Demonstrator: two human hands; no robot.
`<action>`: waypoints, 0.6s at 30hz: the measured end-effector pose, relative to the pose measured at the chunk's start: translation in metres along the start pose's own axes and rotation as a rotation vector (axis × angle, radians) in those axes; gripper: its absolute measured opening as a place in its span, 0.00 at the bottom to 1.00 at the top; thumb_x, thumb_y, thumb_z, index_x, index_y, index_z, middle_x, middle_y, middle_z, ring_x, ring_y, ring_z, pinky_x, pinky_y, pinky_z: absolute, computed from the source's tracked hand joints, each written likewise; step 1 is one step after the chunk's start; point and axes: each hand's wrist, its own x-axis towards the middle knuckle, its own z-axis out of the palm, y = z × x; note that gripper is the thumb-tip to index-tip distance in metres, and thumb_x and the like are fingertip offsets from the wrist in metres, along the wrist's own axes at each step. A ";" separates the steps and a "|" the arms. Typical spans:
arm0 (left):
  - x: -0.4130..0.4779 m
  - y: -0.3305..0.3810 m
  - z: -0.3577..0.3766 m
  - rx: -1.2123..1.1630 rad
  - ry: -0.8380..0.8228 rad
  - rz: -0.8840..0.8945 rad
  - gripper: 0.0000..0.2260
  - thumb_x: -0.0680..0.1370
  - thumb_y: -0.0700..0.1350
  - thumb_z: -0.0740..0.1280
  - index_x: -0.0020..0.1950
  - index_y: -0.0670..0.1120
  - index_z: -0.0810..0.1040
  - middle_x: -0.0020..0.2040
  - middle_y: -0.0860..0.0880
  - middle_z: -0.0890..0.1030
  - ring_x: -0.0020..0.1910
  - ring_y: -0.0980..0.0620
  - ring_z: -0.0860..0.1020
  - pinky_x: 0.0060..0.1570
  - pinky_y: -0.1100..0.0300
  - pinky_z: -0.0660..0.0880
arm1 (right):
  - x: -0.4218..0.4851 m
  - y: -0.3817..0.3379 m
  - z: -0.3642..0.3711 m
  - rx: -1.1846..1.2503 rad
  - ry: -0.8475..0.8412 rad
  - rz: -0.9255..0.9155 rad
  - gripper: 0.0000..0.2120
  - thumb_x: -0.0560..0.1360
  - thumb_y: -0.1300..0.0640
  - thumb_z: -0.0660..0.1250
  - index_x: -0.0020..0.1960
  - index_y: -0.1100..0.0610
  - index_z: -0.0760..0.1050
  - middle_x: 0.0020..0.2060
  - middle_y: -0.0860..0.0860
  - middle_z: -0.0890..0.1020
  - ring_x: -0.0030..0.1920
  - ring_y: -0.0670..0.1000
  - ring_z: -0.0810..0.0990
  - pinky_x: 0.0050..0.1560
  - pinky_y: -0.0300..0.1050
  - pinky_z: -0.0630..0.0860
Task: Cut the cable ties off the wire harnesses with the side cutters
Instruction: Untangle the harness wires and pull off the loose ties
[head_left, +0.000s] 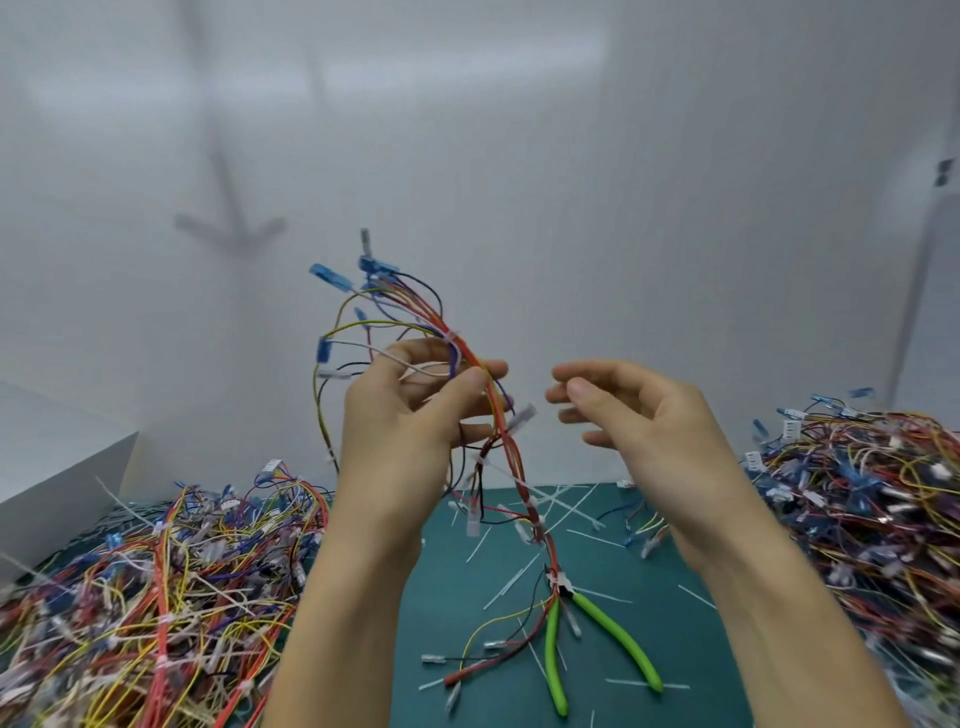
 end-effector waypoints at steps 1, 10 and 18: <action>0.000 0.001 -0.002 -0.026 0.022 0.000 0.08 0.77 0.35 0.68 0.56 0.39 0.76 0.44 0.48 0.87 0.42 0.45 0.85 0.40 0.57 0.83 | 0.000 0.000 -0.004 -0.028 -0.052 0.031 0.07 0.80 0.57 0.65 0.53 0.51 0.81 0.45 0.45 0.87 0.46 0.45 0.85 0.49 0.39 0.79; 0.001 0.003 -0.004 -0.175 0.155 0.003 0.07 0.79 0.34 0.66 0.56 0.40 0.75 0.45 0.47 0.87 0.42 0.47 0.85 0.39 0.60 0.82 | -0.004 0.006 0.009 -0.108 -0.413 0.026 0.09 0.74 0.63 0.73 0.51 0.52 0.84 0.47 0.48 0.87 0.52 0.48 0.85 0.57 0.42 0.80; 0.004 0.001 -0.006 -0.384 0.165 -0.045 0.04 0.79 0.35 0.65 0.51 0.42 0.76 0.44 0.49 0.87 0.41 0.52 0.85 0.38 0.65 0.79 | -0.004 0.003 0.008 -0.069 -0.247 -0.032 0.12 0.71 0.63 0.76 0.49 0.49 0.85 0.45 0.45 0.87 0.47 0.45 0.86 0.51 0.37 0.81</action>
